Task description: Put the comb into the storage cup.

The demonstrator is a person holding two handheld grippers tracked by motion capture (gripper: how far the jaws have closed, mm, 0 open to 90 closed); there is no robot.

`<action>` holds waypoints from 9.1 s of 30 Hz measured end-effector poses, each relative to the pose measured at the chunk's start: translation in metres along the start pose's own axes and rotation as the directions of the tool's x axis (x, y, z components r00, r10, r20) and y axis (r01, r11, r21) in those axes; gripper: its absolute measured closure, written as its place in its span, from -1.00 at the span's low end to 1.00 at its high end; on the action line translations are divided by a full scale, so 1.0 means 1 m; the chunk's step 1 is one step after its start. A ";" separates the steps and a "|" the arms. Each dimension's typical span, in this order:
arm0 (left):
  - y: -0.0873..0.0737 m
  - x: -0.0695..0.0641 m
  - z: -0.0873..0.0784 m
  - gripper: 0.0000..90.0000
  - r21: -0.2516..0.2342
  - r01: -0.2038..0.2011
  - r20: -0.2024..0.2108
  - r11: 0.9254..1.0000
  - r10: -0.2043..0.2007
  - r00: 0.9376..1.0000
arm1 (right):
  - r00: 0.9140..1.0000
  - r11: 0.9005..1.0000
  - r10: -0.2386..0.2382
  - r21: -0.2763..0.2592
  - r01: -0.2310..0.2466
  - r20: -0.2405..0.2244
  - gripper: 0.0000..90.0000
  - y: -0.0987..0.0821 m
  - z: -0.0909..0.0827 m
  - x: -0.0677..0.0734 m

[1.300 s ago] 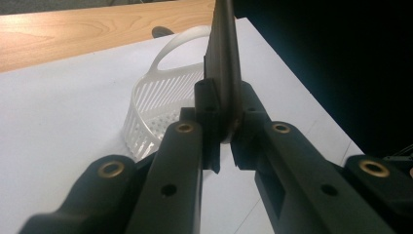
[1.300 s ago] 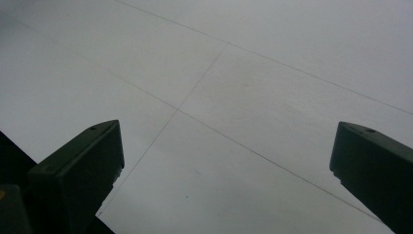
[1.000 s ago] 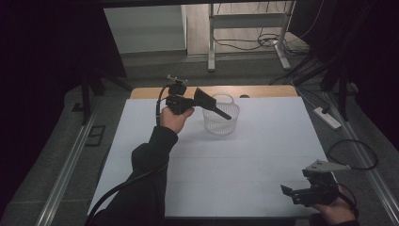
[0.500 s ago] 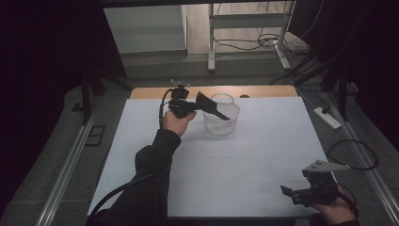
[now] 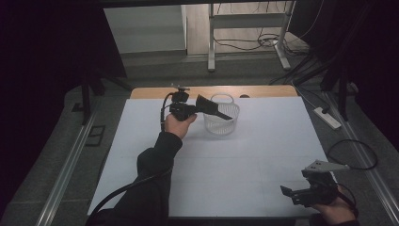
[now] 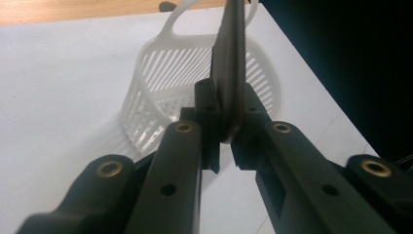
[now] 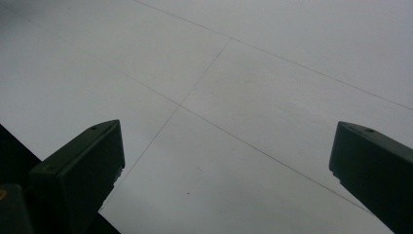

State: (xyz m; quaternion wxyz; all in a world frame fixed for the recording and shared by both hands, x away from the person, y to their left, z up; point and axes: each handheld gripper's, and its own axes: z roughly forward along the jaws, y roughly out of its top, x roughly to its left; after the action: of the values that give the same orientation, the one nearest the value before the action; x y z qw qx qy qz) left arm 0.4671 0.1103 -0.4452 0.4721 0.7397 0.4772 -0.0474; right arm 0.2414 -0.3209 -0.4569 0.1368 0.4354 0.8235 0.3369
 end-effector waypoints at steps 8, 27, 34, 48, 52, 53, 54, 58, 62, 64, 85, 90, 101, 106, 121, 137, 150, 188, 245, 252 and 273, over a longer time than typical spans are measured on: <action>-0.007 0.009 0.000 0.79 -0.004 0.010 -0.010 1.000 -0.010 1.000 | 1.000 1.000 -0.001 0.006 0.001 -0.002 -1.00 0.000 0.000 0.000; -0.013 0.014 0.003 0.27 -0.027 -0.015 -0.080 1.000 0.013 0.997 | 1.000 1.000 0.002 0.007 -0.002 0.000 -0.99 0.000 0.000 0.000; -0.011 0.011 -0.006 -0.20 -0.047 -0.075 -0.149 0.996 0.067 0.987 | 1.000 1.000 0.002 0.005 -0.002 0.000 -0.99 0.000 0.000 0.000; -0.018 0.003 -0.008 -0.82 0.021 -0.203 -0.208 0.979 0.203 0.957 | 1.000 1.000 0.001 0.002 -0.001 -0.001 -1.00 0.000 0.000 0.000; -0.021 0.003 -0.009 -0.88 0.026 -0.214 -0.207 0.977 0.214 0.955 | 1.000 1.000 0.001 0.001 -0.001 -0.001 -1.00 0.000 -0.001 0.000; -0.022 0.002 -0.009 -0.89 0.022 -0.214 -0.206 0.977 0.214 0.955 | 1.000 1.000 0.001 0.001 -0.001 -0.001 -1.00 0.000 -0.001 0.000; -0.023 0.002 -0.010 -0.90 0.020 -0.218 -0.203 0.976 0.217 0.955 | 1.000 1.000 0.000 0.001 0.000 -0.001 -1.00 0.000 -0.001 0.000; -0.027 0.002 -0.011 -0.92 0.019 -0.240 -0.210 0.971 0.239 0.948 | 1.000 1.000 0.000 0.001 0.000 -0.002 -1.00 0.000 -0.001 0.000; -0.029 0.000 -0.012 -0.95 0.014 -0.256 -0.209 0.966 0.254 0.944 | 1.000 1.000 0.000 0.002 0.000 -0.002 -1.00 0.000 0.000 0.000; -0.031 0.000 -0.013 -0.97 0.017 -0.262 -0.210 0.965 0.259 0.943 | 1.000 1.000 0.001 0.002 -0.001 -0.002 -1.00 0.000 0.000 0.000; -0.046 -0.001 -0.028 -1.00 -0.003 -0.280 -0.194 0.960 0.274 0.942 | 1.000 1.000 0.000 -0.004 0.000 0.002 -1.00 -0.001 -0.001 0.001; -0.052 -0.003 -0.030 -1.00 0.003 -0.292 -0.197 0.957 0.286 0.938 | 1.000 1.000 -0.001 -0.003 0.001 0.002 -1.00 -0.001 -0.001 0.001; -0.065 -0.003 -0.036 -1.00 -0.013 -0.282 -0.181 0.959 0.275 0.944 | 1.000 1.000 -0.002 -0.005 0.002 0.001 -1.00 -0.001 -0.001 0.001; -0.068 -0.004 -0.039 -1.00 -0.021 -0.285 -0.173 0.958 0.277 0.945 | 1.000 1.000 -0.001 -0.004 0.001 0.000 -1.00 0.000 -0.001 0.001; -0.076 -0.002 -0.045 -1.00 -0.022 -0.251 -0.146 0.968 0.245 0.958 | 1.000 1.000 -0.005 -0.005 0.005 0.005 -1.00 -0.001 -0.001 0.002; -0.083 -0.004 -0.059 -1.00 -0.043 -0.255 -0.129 0.966 0.248 0.960 | 1.000 1.000 -0.007 -0.002 0.007 0.003 -1.00 -0.001 -0.001 0.002; -0.094 -0.012 -0.070 -1.00 -0.035 -0.278 -0.152 0.960 0.270 0.951 | 1.000 1.000 -0.009 -0.007 0.009 0.005 -1.00 -0.002 -0.003 0.002; -0.123 -0.028 -0.100 -1.00 -0.063 -0.302 -0.150 0.951 0.290 0.945 | 1.000 1.000 -0.017 0.001 0.017 0.011 -1.00 -0.002 -0.002 0.003; -0.169 -0.034 -0.150 -1.00 -0.089 -0.267 -0.226 0.960 0.242 0.944 | 1.000 1.000 -0.020 0.006 0.020 0.017 -1.00 -0.002 -0.001 0.004; -0.175 -0.035 -0.156 -1.00 -0.094 -0.262 -0.239 0.961 0.233 0.943 | 1.000 1.000 -0.020 0.006 0.019 0.018 -1.00 -0.002 -0.001 0.004; -0.194 -0.033 -0.173 -1.00 -0.097 -0.233 -0.264 0.968 0.201 0.943 | 1.000 1.000 -0.020 0.005 0.020 0.021 -1.00 -0.002 -0.002 0.004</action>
State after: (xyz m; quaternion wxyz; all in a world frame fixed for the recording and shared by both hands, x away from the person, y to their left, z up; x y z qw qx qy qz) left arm 0.2381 0.2365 -0.4593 0.4560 0.7564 0.4507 0.1296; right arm 0.2371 -0.3187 -0.4565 0.1477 0.4310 0.8272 0.3288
